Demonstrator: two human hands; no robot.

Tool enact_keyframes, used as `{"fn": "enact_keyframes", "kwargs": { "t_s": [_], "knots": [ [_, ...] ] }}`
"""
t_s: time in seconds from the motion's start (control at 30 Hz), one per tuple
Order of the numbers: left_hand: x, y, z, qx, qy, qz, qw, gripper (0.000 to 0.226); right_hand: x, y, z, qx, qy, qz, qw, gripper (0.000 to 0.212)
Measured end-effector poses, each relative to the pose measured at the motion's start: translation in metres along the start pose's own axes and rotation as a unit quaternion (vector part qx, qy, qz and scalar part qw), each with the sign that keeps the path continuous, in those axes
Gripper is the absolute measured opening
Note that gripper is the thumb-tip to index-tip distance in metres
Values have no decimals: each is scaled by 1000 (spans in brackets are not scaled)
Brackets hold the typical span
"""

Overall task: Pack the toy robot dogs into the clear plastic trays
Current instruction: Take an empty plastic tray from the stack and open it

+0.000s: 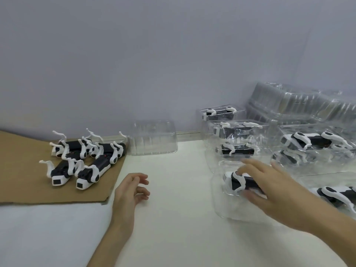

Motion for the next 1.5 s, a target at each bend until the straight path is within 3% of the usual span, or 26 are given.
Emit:
{"fn": "enact_keyframes", "kwargs": {
  "t_s": [0.1,0.2,0.47,0.63,0.73,0.83,0.97,1.07,1.17,1.27,1.33,1.5],
  "knots": [
    [1,1,1,-4,3,-9,1000,31,-31,-36,-65,-102,-91,145,980,22],
    [1,0,0,7,0,-10,1000,32,-82,-38,-114,-151,-144,198,958,18],
    [-2,-1,2,18,-10,-1,1000,40,-235,41,-151,-94,-107,116,983,33],
    [-4,-3,2,18,-21,11,1000,41,-277,90,-131,64,-28,39,997,47],
    [-6,-6,0,24,-30,20,999,37,-275,98,-126,109,-26,81,990,34],
    [-6,-6,-1,21,-32,19,999,34,-263,95,-120,82,-19,99,991,17],
    [-7,-6,-2,21,-30,0,999,32,-226,66,-115,-23,0,163,986,22],
    [-7,-3,-2,40,-34,-24,998,27,-172,41,-112,-275,-22,221,936,20],
    [0,-3,3,48,-16,-11,999,26,-112,40,-114,-521,-86,182,830,7],
    [13,-6,19,34,35,39,998,31,-71,55,-111,-642,-94,142,748,14],
    [24,-5,40,37,78,48,995,28,-61,64,-110,-660,-87,138,733,13],
    [51,23,80,-23,163,-38,986,26,-56,68,-113,-663,-95,130,731,23]
  ]
}}
Point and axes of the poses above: each hand's wrist, its own x-axis away from the middle knuckle, its own y-axis out of the palm, z = x × y, the point moved 8 cm from there along -x, towards the middle knuckle, and after that the axes turned 9 degrees about -x, right-handed, at the moved point
